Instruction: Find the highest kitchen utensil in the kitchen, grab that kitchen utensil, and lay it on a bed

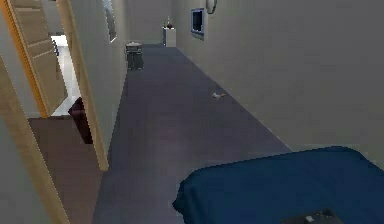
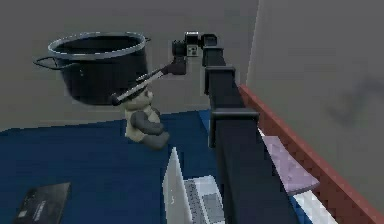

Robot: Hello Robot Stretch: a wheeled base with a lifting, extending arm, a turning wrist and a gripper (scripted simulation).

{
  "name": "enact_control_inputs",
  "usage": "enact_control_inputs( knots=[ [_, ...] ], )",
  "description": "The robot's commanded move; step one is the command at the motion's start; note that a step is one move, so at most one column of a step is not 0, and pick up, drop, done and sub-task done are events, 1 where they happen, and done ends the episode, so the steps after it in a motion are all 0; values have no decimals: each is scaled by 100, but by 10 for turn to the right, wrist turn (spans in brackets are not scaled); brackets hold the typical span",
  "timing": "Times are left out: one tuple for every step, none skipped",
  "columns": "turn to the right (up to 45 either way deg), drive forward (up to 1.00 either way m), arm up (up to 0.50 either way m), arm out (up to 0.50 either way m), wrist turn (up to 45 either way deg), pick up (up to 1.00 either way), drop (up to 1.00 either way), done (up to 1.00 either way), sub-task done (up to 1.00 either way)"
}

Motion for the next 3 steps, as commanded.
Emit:
enact_control_inputs(
  knots=[
    [0, 0, 0, 0, 450, 0, 0, 0, 0],
    [0, 0, 0, 0, 180, 0, 0, 0, 0],
    [0, 0, -32, 0, 0, 0, 0, 0, 0]
  ],
)
